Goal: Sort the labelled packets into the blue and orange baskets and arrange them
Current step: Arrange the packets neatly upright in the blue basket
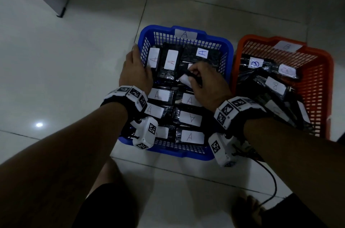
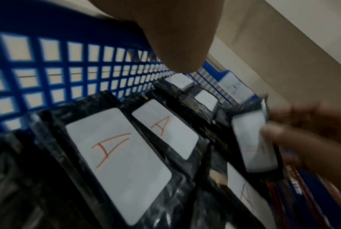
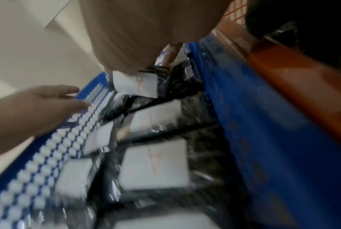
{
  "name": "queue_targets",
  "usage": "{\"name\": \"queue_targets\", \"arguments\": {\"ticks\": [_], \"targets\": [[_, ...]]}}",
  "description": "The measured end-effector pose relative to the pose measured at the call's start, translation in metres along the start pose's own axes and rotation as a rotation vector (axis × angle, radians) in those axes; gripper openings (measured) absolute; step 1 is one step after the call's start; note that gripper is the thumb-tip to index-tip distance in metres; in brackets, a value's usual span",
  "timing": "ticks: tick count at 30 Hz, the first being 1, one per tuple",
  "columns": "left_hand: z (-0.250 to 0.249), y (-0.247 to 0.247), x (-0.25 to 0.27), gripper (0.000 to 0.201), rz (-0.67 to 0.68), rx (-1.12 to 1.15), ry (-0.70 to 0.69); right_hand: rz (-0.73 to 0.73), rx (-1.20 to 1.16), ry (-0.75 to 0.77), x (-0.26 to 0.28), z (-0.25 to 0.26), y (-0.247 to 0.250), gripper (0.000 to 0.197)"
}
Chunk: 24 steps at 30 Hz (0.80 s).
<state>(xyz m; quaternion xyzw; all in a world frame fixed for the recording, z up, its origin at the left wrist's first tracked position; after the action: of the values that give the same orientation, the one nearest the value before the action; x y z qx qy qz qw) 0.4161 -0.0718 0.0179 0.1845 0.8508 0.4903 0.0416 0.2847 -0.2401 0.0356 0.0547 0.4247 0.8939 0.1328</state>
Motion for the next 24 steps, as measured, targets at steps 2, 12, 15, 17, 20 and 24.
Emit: {"name": "queue_targets", "arguments": {"ticks": [2, 12, 15, 17, 20, 24], "targets": [[-0.008, -0.001, -0.002, 0.069, -0.035, -0.112, -0.111, -0.099, -0.070, -0.032, -0.003, -0.005, 0.006, 0.025], [-0.062, -0.027, -0.010, 0.042, 0.318, -0.236, -0.618, -0.089, -0.042, 0.001, -0.004, -0.017, 0.019, 0.024], [-0.065, -0.027, -0.015, 0.031, 0.284, -0.214, -0.653, 0.038, 0.002, -0.023, 0.000, -0.018, 0.015, 0.035], [-0.066, -0.028, -0.019, 0.027, 0.265, -0.210, -0.659, 0.144, 0.037, 0.012, 0.003, -0.019, 0.011, 0.050], [-0.066, -0.032, -0.024, 0.029, 0.270, -0.244, -0.644, 0.256, 0.160, 0.073, 0.005, -0.019, 0.009, 0.050], [-0.064, -0.032, -0.027, 0.030, 0.277, -0.212, -0.621, 0.248, 0.311, 0.128, 0.003, -0.018, 0.010, 0.040]]}}
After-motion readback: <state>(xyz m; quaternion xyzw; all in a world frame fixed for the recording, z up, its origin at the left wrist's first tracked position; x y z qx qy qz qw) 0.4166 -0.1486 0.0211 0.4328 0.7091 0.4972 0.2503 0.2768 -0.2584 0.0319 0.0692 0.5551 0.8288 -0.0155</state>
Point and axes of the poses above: each hand's wrist, its own x-axis away from the middle knuckle, its own y-axis out of the back of the hand, z = x × y, the point moved 3 cm from there along -x, towards the middle knuckle, and after that the axes turned 5 degrees about y, right-handed, at the moved point
